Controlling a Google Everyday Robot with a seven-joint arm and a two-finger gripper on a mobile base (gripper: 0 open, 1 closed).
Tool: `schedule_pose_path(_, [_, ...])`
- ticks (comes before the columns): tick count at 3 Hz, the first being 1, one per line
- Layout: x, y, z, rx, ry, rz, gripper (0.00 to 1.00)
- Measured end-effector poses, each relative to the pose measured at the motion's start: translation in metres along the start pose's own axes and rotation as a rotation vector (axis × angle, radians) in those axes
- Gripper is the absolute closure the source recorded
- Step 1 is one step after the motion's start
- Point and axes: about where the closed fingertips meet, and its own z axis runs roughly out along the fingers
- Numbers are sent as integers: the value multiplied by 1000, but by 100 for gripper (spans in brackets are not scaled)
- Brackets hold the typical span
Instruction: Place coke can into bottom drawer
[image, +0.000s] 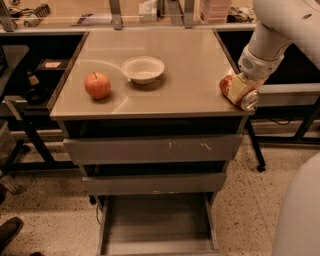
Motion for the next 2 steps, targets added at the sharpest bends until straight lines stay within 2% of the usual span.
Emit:
schedule_pose_path(1, [4,6,-11,-7,-16,-4,100])
schedule_pose_path(2, [23,18,-30,-11,-31,13,100])
